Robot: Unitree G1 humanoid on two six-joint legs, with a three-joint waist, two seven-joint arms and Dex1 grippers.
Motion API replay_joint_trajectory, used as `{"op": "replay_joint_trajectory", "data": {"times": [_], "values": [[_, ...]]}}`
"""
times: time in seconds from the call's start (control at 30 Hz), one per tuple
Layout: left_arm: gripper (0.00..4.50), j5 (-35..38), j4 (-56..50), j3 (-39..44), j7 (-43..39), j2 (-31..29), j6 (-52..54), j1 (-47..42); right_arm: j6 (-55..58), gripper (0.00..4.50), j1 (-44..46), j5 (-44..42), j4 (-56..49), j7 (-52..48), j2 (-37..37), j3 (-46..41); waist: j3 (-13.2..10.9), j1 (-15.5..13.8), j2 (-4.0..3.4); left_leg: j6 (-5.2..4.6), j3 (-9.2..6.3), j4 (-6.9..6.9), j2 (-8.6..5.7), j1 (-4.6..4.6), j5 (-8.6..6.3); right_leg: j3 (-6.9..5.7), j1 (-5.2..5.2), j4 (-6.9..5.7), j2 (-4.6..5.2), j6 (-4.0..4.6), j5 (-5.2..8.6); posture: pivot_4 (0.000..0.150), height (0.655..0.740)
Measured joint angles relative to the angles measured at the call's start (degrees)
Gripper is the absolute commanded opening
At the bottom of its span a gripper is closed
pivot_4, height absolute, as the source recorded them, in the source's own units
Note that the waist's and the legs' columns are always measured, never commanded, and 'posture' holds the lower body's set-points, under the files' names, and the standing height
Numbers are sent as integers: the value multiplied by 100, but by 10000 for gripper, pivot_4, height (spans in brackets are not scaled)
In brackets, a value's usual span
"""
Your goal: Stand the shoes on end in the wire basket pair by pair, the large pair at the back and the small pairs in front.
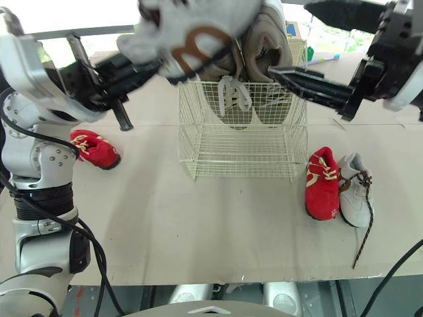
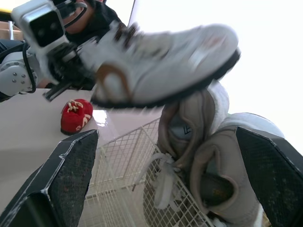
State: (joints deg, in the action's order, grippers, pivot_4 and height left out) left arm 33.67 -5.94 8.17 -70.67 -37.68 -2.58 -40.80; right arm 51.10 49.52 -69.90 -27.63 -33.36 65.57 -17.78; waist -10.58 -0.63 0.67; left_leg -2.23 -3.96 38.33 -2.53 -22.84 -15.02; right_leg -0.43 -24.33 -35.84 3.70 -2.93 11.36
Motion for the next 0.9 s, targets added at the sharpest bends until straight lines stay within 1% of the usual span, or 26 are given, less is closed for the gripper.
{"op": "replay_joint_trajectory", "data": {"times": [0.03,0.1,0.17,0.23,0.27,0.3,0.37,0.43,0.47,0.5,0.53,0.57,0.6,0.63,0.67,0.7,0.73,0.77,0.8,0.83,0.87,0.9], "values": [[1322,-185,161,-236,-387,1,-308,2,171,45000,180,-54,57,-46,218,119,0,-4,0,-3,16,-1,3,-2,-2,10,-10,-2,-1,0,0,1500,7400],[1322,-301,294,-411,-625,13,-501,11,311,45000,247,-93,67,-97,311,173,-1,-2,2,-6,24,1,14,-6,-4,15,-14,-2,-7,0,0,1500,7400],[1322,-462,614,-612,-971,96,-887,-35,808,45000,377,-349,172,-155,529,449,-3,-2,0,-10,41,2,20,-9,-6,29,-23,-3,-5,-1,-1,1500,7400],[1322,-553,989,-722,-1328,173,-1226,-219,1174,45000,554,-362,289,-451,663,861,-3,-5,-1,-13,48,4,21,-11,-8,32,-28,-3,-11,-1,-1,1500,7400],[1322,-553,1099,-746,-1436,191,-1338,-282,1249,45000,612,-327,304,-556,669,997,-4,-1,-1,-14,49,6,24,-12,-9,33,-30,-4,-13,-1,-1,1500,7400],[1322,-556,1322,-820,-1691,238,-1592,-470,1387,45000,798,-218,353,-809,633,1332,-4,2,-2,-15,55,6,23,-12,-9,36,-33,-6,-13,-1,-1,1500,7400],[1322,-556,1437,-890,-1920,329,-1868,-652,1489,45000,927,-75,365,-1072,567,1675,-4,0,-2,-16,54,7,24,-12,-10,36,-33,-5,-14,-2,-2,1500,7400],[1090,-555,1633,-1034,-2107,363,-2226,-784,1543,39591,1011,344,389,-1402,499,2142,-4,2,-2,-17,55,7,24,-13,-10,38,-35,-5,-15,-3,-2,1500,7400],[1090,-558,1712,-1119,-2151,380,-2374,-815,1530,37562,991,582,397,-1545,453,2363,-4,0,-2,-17,56,7,24,-14,-10,38,-36,-5,-15,-3,-2,1500,7400],[1090,-583,1818,-1225,-2155,388,-2519,-832,1507,33251,935,817,407,-1725,366,2597,-4,0,-2,-17,57,8,24,-19,-10,40,-43,-6,-15,-4,-3,1500,7400],[1090,-610,1859,-1294,-2156,389,-2588,-833,1506,27893,896,923,415,-1820,345,2704,-4,-2,-3,-16,57,8,24,-27,-10,40,-51,-7,-15,-5,-4,1500,7400],[1090,-636,1905,-1344,-2156,405,-2705,-833,1507,21058,871,1098,434,-1997,339,2810,-4,-5,-3,-12,54,13,23,-50,-7,38,-73,-12,-16,-11,-8,1500,7400],[1090,-640,1906,-1346,-2156,410,-2739,-836,1506,17422,871,1133,449,-2030,340,2813,-4,-5,-3,-6,52,16,24,-58,-4,37,-82,-13,-16,-12,-8,1500,7400],[1090,-642,1906,-1345,-2156,429,-2799,-847,1498,12840,871,1209,457,-2147,340,2811,-3,-8,-3,9,52,30,23,-99,5,36,-119,-24,-16,-26,-17,1500,7400],[8679,-642,1906,-1345,-2153,443,-2801,-847,1494,9550,861,1236,454,-2199,340,2808,-3,-9,-3,10,54,33,23,-106,6,38,-128,-28,-16,-29,-19,1500,7400],[11147,-642,1904,-1345,-2152,458,-2785,-847,1490,7077,827,1252,452,-2252,340,2799,-3,-11,-3,10,54,33,23,-107,5,38,-128,-29,-15,-30,-20,1500,7400],[14694,-612,1880,-1332,-2147,457,-2686,-847,1510,5048,754,1302,458,-2256,341,2724,-3,-12,-3,9,56,34,22,-107,5,38,-128,-29,-14,-30,-20,1500,7400],[17946,-569,1866,-1306,-2112,444,-2564,-843,1556,4144,690,1308,463,-2247,340,2650,-3,-14,-3,7,56,34,21,-107,4,39,-127,-29,-14,-30,-20,1500,7400],[23749,-416,1771,-1243,-1883,405,-2127,-812,1647,3821,565,1278,496,-2219,313,2505,-3,-15,-3,6,55,34,21,-107,3,39,-127,-29,-14,-31,-20,1500,7400],[27769,-313,1698,-1174,-1728,368,-1812,-781,1688,3806,507,1244,524,-2188,262,2402,-3,-10,-3,4,57,36,21,-106,2,41,-126,-31,-14,-31,-21,1500,7400],[33270,-52,1487,-1103,-1345,253,-970,-682,1790,3781,381,1108,536,-2057,136,2166,-3,6,-3,-10,57,36,22,-103,-6,46,-127,-36,-15,-32,-21,1500,7400],[37253,294,1284,-1056,-961,95,-113,-568,1895,3711,250,948,569,-1914,13,1929,-3,18,-3,-18,55,38,23,-101,-11,45,-125,-41,-15,-32,-21,1500,7400]]}}
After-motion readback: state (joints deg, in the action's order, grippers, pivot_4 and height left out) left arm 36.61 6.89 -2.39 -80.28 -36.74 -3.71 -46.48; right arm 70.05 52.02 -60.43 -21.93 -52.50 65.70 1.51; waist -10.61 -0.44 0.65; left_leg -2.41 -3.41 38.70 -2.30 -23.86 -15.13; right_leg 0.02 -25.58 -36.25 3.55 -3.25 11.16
